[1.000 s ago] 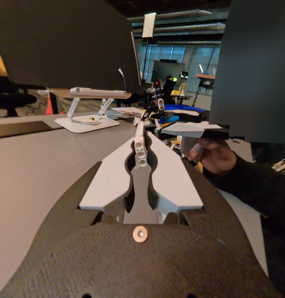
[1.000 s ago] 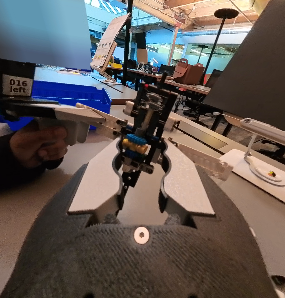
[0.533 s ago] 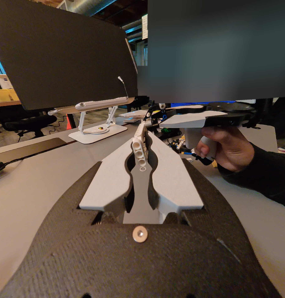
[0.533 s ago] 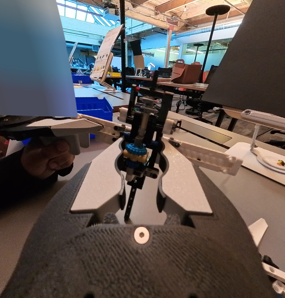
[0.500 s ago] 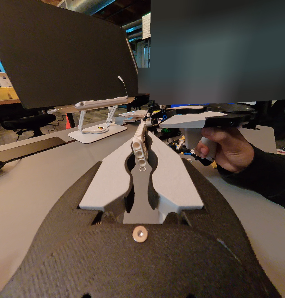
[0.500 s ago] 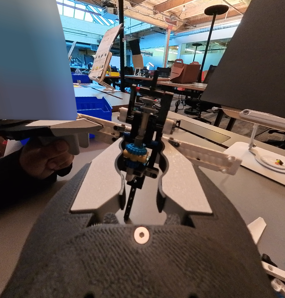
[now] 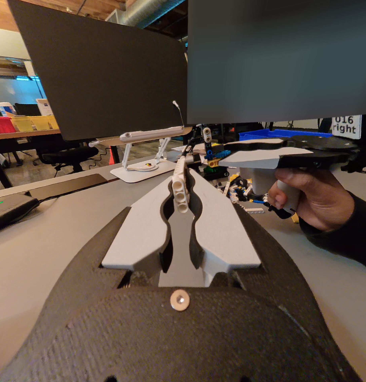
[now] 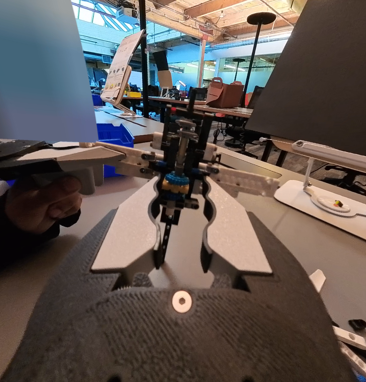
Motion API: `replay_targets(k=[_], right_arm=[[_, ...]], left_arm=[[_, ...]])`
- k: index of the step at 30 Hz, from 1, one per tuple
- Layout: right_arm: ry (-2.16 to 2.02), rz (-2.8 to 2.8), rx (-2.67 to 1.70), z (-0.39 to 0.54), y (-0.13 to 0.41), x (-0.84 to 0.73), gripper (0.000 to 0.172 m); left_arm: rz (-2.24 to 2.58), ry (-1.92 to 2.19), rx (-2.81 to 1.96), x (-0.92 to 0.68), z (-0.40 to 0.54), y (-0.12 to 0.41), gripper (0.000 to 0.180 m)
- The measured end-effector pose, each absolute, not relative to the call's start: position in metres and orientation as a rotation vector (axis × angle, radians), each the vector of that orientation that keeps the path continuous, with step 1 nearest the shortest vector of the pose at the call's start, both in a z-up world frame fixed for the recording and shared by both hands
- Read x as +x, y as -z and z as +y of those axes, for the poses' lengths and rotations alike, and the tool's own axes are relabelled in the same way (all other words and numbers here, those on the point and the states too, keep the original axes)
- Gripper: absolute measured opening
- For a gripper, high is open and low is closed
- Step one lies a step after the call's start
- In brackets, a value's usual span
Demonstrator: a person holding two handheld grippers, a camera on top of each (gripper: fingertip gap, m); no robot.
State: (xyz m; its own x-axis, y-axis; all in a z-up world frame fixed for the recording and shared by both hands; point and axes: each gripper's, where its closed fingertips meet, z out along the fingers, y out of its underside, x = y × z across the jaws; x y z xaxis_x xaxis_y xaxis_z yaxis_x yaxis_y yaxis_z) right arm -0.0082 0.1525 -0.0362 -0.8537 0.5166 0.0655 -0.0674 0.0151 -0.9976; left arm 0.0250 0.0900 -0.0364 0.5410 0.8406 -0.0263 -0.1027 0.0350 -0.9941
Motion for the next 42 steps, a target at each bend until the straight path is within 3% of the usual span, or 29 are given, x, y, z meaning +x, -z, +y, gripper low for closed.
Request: replay_targets(k=[6, 9, 30, 35, 42], right_arm=[[-1.944, -2.006, -0.520, 0.144, 0.050, -0.008, 0.036], [-2.023, -2.041, -0.531, 0.142, 0.051, -0.005, 0.026], [-2.068, -2.058, -0.551, 0.143, 0.050, -0.003, 0.027], [-2.057, -2.039, -0.577, 0.148, 0.050, -0.008, 0.026], [-2.094, -2.043, -0.561, 0.147, 0.049, -0.006, 0.026]], left_arm=[[-0.712, -0.801, -1.340, 0.024, 0.090, 0.037, 0.006], [-0.709, -0.798, -1.340, 0.024, 0.090, 0.037, 0.006], [-0.682, -0.792, -1.334, 0.026, 0.094, 0.036, 0.006], [-0.651, -0.633, -1.322, 0.029, 0.107, 0.037, 0.038], [-0.704, -0.595, -1.343, 0.022, 0.105, 0.046, 0.040]])
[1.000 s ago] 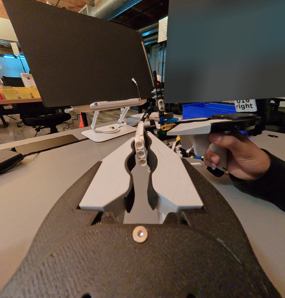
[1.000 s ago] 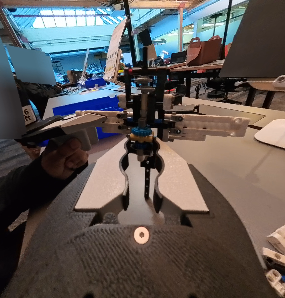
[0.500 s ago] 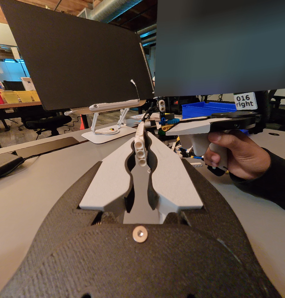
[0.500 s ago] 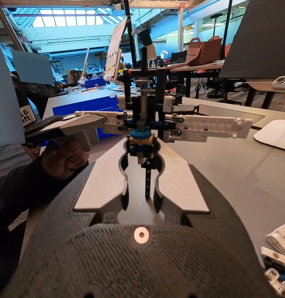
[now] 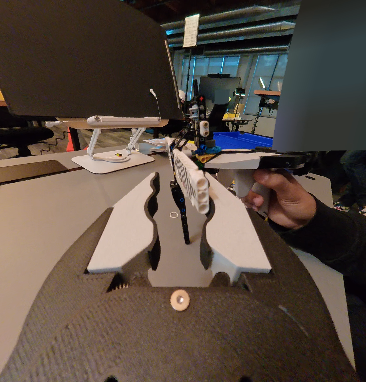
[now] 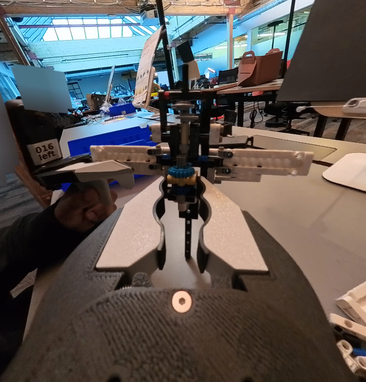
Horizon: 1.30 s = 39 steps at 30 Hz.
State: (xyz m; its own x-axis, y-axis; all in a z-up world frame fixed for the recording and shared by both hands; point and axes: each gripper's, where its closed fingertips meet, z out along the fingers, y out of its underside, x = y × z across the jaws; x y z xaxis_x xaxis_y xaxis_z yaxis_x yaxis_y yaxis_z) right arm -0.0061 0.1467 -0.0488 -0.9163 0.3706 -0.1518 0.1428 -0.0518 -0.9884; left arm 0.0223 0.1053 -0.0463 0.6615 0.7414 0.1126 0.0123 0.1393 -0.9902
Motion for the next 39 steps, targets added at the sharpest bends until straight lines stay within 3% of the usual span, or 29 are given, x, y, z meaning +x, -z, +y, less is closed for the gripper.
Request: replay_targets(k=[2, 4, 6, 15, 22, 32, 39], right_arm=[[-2.084, -2.053, -0.520, 0.143, 0.049, -0.002, 0.026], [-2.070, -2.059, -0.492, 0.141, 0.049, 0.000, 0.026], [-2.067, -2.066, -0.475, 0.139, 0.049, 0.002, 0.027], [-2.161, -2.054, -0.534, 0.142, 0.047, -0.001, 0.032], [-2.373, -1.813, -0.774, 0.184, 0.028, -0.025, 0.034], [-2.305, -1.768, -0.832, 0.219, 0.031, -0.036, 0.035], [-2.315, -1.799, -0.840, 0.221, 0.034, -0.036, 0.035]], left_arm=[[-0.694, -0.594, -1.341, 0.023, 0.106, 0.045, 0.036], [-0.675, -0.622, -1.334, 0.026, 0.104, 0.042, 0.013], [-0.680, -0.691, -1.348, 0.025, 0.100, 0.042, 0.008], [-0.655, -1.103, -1.421, 0.023, 0.085, 0.038, 0.005], [-0.595, -1.067, -1.637, 0.019, 0.109, 0.065, 0.005], [-0.423, -1.041, -1.898, 0.028, 0.145, 0.105, 0.009], [-0.243, -0.721, -1.761, 0.066, 0.170, 0.086, 0.044]])
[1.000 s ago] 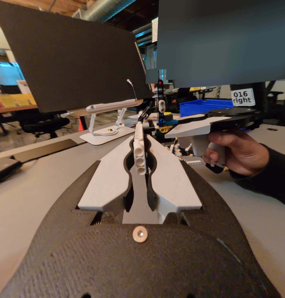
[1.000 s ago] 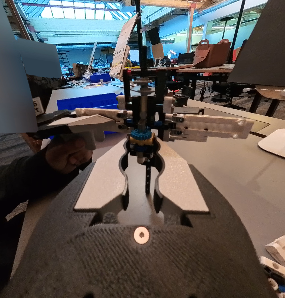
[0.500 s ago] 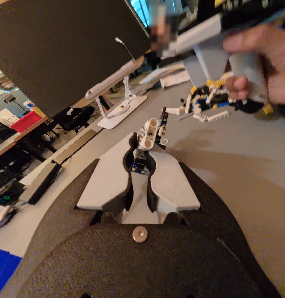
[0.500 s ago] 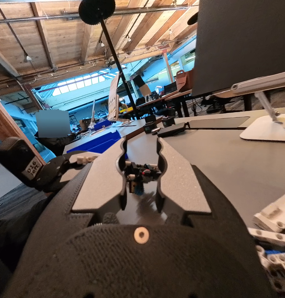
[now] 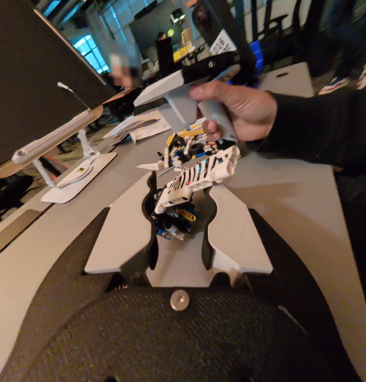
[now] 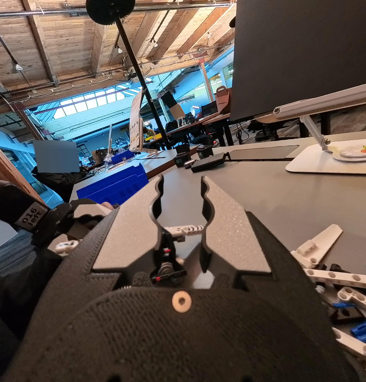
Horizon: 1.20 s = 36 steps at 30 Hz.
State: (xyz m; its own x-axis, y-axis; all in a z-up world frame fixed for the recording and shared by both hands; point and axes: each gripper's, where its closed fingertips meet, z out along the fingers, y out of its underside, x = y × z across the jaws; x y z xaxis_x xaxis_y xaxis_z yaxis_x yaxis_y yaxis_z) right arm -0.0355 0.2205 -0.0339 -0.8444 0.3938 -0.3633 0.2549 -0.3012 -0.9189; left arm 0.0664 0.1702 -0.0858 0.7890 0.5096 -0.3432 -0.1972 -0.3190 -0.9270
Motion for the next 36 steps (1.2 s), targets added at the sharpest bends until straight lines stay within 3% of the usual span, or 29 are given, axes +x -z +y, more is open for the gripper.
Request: replay_targets(k=[12, 19, 27, 36], right_arm=[[-2.349, -1.802, -0.850, 0.221, 0.033, -0.036, 0.034], [-2.362, -1.811, -0.820, 0.218, 0.031, -0.033, 0.033], [-2.383, -1.835, -0.802, 0.212, 0.032, -0.030, 0.032], [-2.421, -1.945, -0.649, 0.191, 0.031, -0.009, 0.034]], left_arm=[[-0.295, -0.509, -1.867, 0.075, 0.139, 0.107, 0.062], [-0.390, -0.497, -1.905, 0.066, 0.111, 0.118, 0.060], [-0.588, -0.486, -1.542, 0.041, 0.062, 0.076, 0.044], [-0.624, -0.492, -1.580, 0.036, 0.066, 0.085, 0.040]])
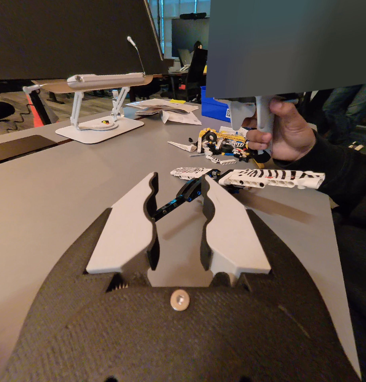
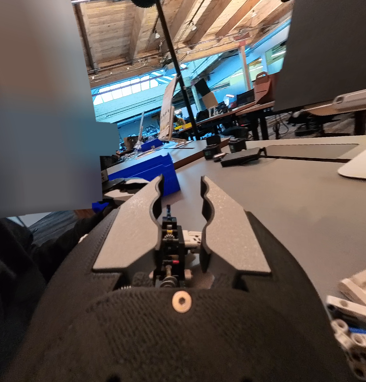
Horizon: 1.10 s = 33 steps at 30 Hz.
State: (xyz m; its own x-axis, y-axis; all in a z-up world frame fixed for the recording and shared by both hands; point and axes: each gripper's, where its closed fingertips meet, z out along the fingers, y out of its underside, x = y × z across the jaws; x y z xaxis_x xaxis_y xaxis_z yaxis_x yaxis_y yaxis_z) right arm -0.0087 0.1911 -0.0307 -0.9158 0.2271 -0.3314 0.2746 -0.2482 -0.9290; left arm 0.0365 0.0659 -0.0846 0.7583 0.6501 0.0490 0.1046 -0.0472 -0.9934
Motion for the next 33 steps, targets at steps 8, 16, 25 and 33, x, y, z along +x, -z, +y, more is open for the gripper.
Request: replay_targets(k=[8, 16, 25, 33], right_arm=[[2.229, 1.997, 0.369, 0.163, 0.038, 0.028, 0.031], [2.177, 2.053, 0.337, 0.159, 0.045, 0.034, 0.028], [2.186, 2.231, 0.367, 0.160, 0.056, 0.026, 0.017], [2.680, 2.326, 0.417, 0.193, 0.025, 0.017, 0.000]], left_arm=[[-0.664, -0.461, -1.559, 0.033, 0.063, 0.085, 0.037], [-0.677, -0.431, -1.562, 0.033, 0.063, 0.087, 0.036], [-0.680, -0.425, -1.569, 0.033, 0.064, 0.088, 0.035], [-0.673, -0.422, -1.575, 0.034, 0.065, 0.088, 0.036]])
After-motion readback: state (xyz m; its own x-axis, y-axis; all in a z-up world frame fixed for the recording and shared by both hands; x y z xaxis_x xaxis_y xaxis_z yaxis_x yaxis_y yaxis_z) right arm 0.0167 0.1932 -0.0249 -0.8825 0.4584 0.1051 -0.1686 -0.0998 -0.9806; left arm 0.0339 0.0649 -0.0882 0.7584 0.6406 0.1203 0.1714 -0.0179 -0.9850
